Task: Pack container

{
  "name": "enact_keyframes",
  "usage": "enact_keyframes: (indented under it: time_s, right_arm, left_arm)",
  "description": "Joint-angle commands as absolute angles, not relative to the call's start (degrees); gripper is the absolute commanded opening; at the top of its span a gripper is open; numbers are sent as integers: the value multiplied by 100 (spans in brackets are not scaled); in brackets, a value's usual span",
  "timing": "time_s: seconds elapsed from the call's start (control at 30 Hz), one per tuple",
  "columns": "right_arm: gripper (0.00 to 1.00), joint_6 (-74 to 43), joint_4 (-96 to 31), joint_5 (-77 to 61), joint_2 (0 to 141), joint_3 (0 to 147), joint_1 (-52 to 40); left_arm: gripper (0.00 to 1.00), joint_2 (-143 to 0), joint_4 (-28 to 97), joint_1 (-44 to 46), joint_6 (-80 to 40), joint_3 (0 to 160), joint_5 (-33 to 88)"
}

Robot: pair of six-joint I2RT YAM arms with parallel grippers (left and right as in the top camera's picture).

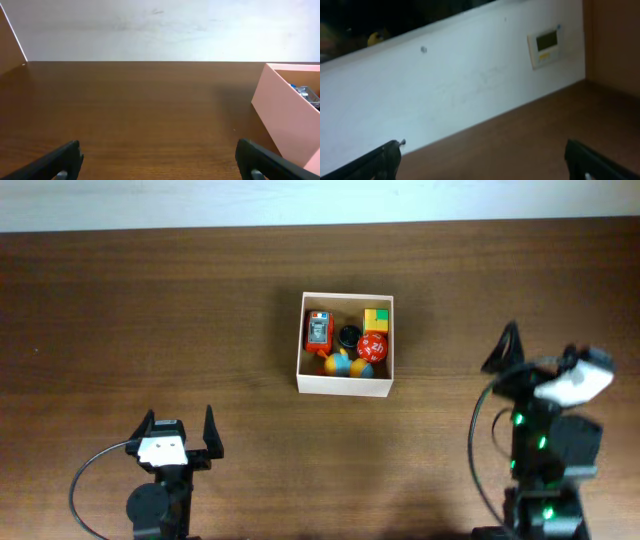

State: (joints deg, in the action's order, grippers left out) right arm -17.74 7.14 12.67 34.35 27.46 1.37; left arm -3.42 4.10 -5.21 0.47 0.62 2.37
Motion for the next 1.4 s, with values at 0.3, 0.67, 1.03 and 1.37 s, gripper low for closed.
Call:
enact_keyframes:
  time_s: [0.3,0.67,1.03,1.37]
  right_arm:
    - [99,-1658,97,1221,1269,1068,-198]
    - [99,-1243,-661,1214,598,917,-198]
    - [99,-1066,-158,860,19,30,-231]
    - [99,126,-432,482,19,32,-523]
  left_arm:
    - [99,-292,458,-499,156,51,215]
    - [99,-292,458,-499,156,51,215]
    - [99,-292,458,-499,156,51,215]
    - [99,-292,458,-499,156,51,215]
